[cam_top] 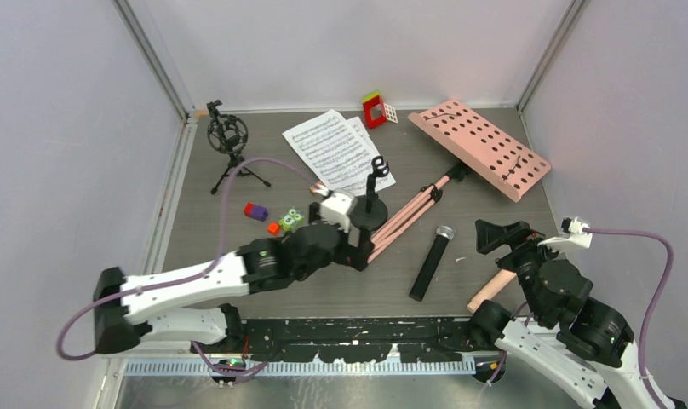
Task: Pack up the instrument practice props
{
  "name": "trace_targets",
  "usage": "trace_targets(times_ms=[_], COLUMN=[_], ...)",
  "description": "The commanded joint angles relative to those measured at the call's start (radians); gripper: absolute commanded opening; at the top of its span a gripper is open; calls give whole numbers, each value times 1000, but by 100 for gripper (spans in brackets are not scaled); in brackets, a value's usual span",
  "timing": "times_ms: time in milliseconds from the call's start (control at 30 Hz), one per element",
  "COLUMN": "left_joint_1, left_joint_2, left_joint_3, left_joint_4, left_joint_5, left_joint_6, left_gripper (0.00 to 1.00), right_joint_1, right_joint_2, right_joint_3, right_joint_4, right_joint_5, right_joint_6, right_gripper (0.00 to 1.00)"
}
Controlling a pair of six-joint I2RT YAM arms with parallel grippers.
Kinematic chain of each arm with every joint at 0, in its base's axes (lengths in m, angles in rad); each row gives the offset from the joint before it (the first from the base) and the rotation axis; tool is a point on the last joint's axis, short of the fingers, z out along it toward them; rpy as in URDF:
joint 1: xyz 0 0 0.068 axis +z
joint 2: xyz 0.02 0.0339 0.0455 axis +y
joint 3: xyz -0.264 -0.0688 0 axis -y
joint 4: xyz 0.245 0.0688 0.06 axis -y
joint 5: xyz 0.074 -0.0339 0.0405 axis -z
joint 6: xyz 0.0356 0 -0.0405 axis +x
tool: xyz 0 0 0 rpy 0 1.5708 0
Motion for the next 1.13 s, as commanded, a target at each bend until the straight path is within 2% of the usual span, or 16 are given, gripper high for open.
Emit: trace_targets(times_ms=[0,200,333,433,667,1100], left_joint_1=[-2,-2,-2,-2,-2,-1], left_joint_2=[-249,-627,-852,-964,-1000,-915], left_joint_3=[-94,-247,-310,-335,-355,-356], left_joint_4=[-102,-333,-441,-472,-463,-432], left_joint_5=[-267,-475,-511,-506,-510,-507], left_joint_6=[6,-69,-85,-55,-6,3], left_gripper=[100,100,100,100,100,100], right_joint_1=[1,1,1,0,1,1], right_joint_2=[-30,-61,-71,-68,-49,-57], right_joint_3=[-23,-58,-76,-85,-73,-74], right_joint_4=[116,182,189,191,171,169], right_joint_5=[-84,-180,-194,-199,-204,-195], right_joint_6=[-139,-258,-265,-259,-253,-259], right_gripper=[97,100,100,100,100,100])
